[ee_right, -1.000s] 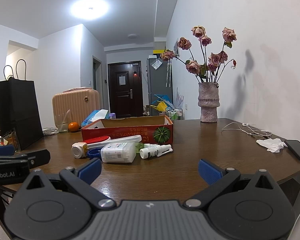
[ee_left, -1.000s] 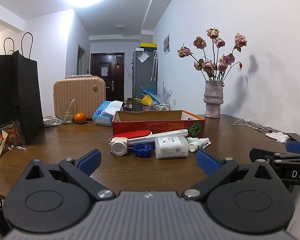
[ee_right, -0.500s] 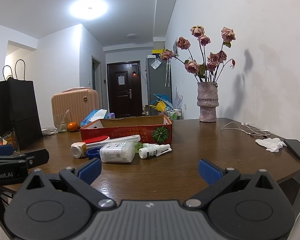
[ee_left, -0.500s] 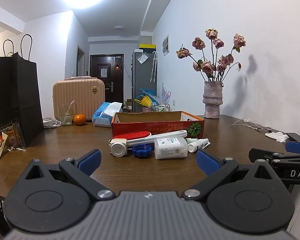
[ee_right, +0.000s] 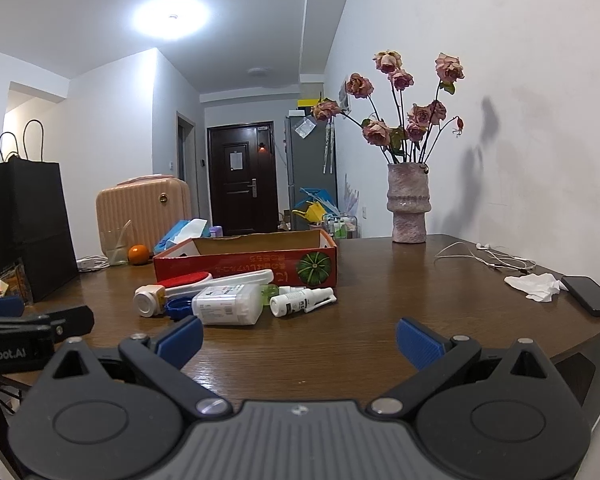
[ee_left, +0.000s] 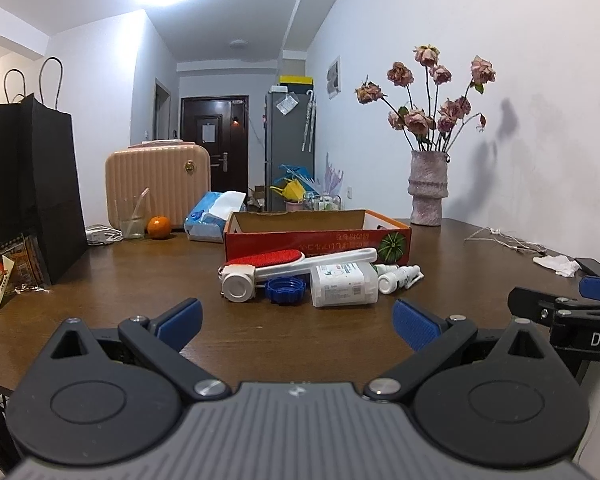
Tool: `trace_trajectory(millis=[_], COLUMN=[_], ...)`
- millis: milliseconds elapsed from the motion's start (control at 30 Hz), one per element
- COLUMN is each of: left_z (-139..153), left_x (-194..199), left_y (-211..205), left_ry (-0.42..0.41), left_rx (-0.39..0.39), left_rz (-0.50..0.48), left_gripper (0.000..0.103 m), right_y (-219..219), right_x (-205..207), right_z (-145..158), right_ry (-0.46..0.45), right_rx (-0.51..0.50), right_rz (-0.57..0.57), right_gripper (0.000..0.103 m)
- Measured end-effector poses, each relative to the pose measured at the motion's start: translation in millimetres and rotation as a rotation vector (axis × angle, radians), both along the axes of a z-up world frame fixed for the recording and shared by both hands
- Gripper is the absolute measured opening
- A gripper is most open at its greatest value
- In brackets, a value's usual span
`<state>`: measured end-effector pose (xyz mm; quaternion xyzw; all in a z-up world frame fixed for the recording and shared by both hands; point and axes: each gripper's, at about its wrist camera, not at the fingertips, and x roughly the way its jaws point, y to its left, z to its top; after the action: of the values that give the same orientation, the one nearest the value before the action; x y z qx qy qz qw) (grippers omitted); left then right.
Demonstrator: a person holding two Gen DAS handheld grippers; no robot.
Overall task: Organize rigid objects
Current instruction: 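Reach the left tool to the cream plug adapter and grasp it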
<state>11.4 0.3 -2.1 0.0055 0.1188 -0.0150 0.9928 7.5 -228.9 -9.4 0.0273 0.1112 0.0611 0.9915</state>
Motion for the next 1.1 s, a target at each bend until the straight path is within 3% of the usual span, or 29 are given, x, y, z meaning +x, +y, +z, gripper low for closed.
trace_trajectory(millis=[333, 433, 533, 633, 733, 900, 1100], left_z=[0.5, -3.3, -5.4, -7.9, -9.2, -12.8, -14.6], left_x=[18.8, 30.2, 46.4, 58.2, 73.7, 100.6, 132.7], left_y=[8.1, 18.2, 26.2, 27.0, 30.9, 45.6, 50.3], left_ry=[-0.05, -0.074, -0.028, -0.026, -0.002, 0.06, 0.115], left_rx=[0.029, 0.0, -0.015, 0.026, 0.031, -0.049, -0.026], left_rz=[0.006, -0.027, -0.033, -0.011, -0.009, 0.001, 0.02], left_gripper=[0.103, 0.103, 0.103, 0.103, 0.103, 0.103, 0.103], right_y=[-3.1, -2.6, -3.1, -1.8, 2.7, 12.7, 18.8], right_x=[16.8, 32.2, 53.6, 61.4, 76.9, 102.5, 126.9], right_z=[-3.3, -8.8, -14.8, -19.1, -19.2, -18.3, -16.0], right_ry=[0.001, 0.025, 0.079, 0.025, 0.061, 0.107, 0.115], right_rx=[0.047, 0.052, 0.075, 0.093, 0.056, -0.019, -0.023], right_rz=[-0.03, -0.05, -0.025, -0.013, 0.038, 0.098, 0.136], right_gripper=[0.103, 0.103, 0.103, 0.103, 0.103, 0.103, 0.103])
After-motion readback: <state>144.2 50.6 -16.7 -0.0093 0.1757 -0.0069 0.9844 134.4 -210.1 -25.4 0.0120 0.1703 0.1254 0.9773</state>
